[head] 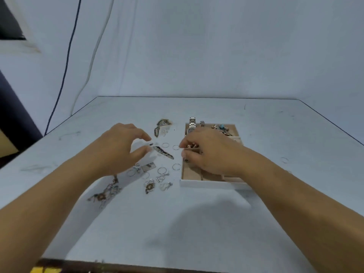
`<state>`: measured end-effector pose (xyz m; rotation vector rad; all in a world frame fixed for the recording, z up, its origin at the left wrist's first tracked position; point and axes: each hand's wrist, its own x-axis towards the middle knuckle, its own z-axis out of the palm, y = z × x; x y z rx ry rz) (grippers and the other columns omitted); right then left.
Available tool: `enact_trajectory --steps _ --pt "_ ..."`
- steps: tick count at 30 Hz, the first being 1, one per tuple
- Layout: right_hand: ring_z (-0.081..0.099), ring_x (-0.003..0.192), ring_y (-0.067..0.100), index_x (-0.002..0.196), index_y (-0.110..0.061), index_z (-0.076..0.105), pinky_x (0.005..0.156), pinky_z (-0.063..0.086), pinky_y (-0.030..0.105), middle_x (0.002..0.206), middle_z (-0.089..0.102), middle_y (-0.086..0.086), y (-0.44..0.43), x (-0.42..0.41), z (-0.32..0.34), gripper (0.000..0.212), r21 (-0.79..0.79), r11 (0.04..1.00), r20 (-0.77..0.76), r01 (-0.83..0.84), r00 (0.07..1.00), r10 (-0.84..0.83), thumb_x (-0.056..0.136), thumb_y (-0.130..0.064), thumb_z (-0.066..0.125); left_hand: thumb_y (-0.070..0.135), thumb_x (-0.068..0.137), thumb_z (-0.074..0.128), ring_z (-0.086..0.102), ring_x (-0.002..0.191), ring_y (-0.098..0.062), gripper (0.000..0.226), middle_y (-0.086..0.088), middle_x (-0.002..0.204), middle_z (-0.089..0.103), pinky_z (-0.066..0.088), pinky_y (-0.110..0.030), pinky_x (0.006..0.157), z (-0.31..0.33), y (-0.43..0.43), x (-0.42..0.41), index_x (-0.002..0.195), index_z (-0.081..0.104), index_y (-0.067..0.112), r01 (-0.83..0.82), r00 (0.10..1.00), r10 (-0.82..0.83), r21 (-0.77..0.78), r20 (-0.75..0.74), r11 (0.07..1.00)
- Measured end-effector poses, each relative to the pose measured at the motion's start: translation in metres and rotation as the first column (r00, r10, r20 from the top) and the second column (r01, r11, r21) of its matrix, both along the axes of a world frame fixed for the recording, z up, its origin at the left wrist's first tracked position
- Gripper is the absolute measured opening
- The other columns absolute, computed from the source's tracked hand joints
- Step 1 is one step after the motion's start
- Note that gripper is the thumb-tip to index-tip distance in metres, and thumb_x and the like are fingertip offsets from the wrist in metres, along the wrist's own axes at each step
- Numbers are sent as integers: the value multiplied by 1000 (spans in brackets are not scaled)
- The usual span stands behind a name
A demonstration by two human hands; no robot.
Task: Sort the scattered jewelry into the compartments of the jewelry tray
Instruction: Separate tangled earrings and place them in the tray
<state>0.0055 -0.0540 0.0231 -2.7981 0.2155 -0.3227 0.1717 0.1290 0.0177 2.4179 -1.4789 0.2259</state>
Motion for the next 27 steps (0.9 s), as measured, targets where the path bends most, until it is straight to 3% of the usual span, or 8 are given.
enact_trajectory --steps 3,7,11,14,19,21,24,27 --pt "49 111 12 120 -27 59 91 37 25 118 54 -4 14 3 -11 32 16 1000 5 0 1000 0 92 -41 54 48 88 51 44 105 -6 29 16 113 56 39 -27 88 -8 29 1 114 59 36 -35 999 35 2 -30 999" --pt "45 114 10 120 -33 56 99 39 35 110 47 -15 24 1 -30 36 65 998 32 0 999 -2 90 -52 48 38 89 56 45 106 -5 24 18 109 54 38 -24 87 -20 58 -2 112 62 33 -53 996 50 -40 -75 998" --pt "35 126 8 121 -29 59 107 30 32 131 49 -9 28 -2 -42 38 12 1000 58 16 998 -17 94 -50 43 19 90 59 45 95 0 23 14 108 59 35 -17 79 -30 79 3 108 66 31 -82 993 74 -82 -92 993" --pt "35 127 9 119 -28 61 108 31 35 132 50 -6 30 -3 -44 39 1 1000 82 25 996 -25 94 -49 40 21 90 59 46 99 -2 22 16 106 59 34 -18 84 -32 92 8 108 67 31 -102 990 90 -104 -113 989" --pt "40 126 10 112 -28 65 106 35 39 128 54 -5 29 -2 -48 34 14 1000 120 21 992 -22 94 -47 43 22 88 63 45 94 1 21 17 100 59 31 -1 81 -33 96 12 104 68 34 -104 989 89 -132 -117 986" --pt "41 125 9 111 -28 65 105 35 40 127 54 -5 28 -2 -48 33 21 1000 130 17 991 -20 94 -46 44 24 87 65 44 98 0 21 17 100 60 31 -6 83 -36 92 13 103 69 37 -114 989 99 -138 -114 984" --pt "41 124 8 111 -28 65 105 35 37 128 54 -7 28 -3 -48 33 17 1000 129 21 991 -23 93 -47 44 26 85 67 43 106 -6 22 20 97 59 36 -25 91 -41 85 16 100 70 42 -111 992 103 -121 -76 986" --pt "41 123 7 111 -28 65 105 35 35 128 54 -7 28 -4 -47 33 23 1000 128 18 992 -21 93 -46 45 24 79 74 42 103 -9 19 18 91 60 40 -33 88 -39 80 20 90 74 39 -69 998 69 -100 -3 993"
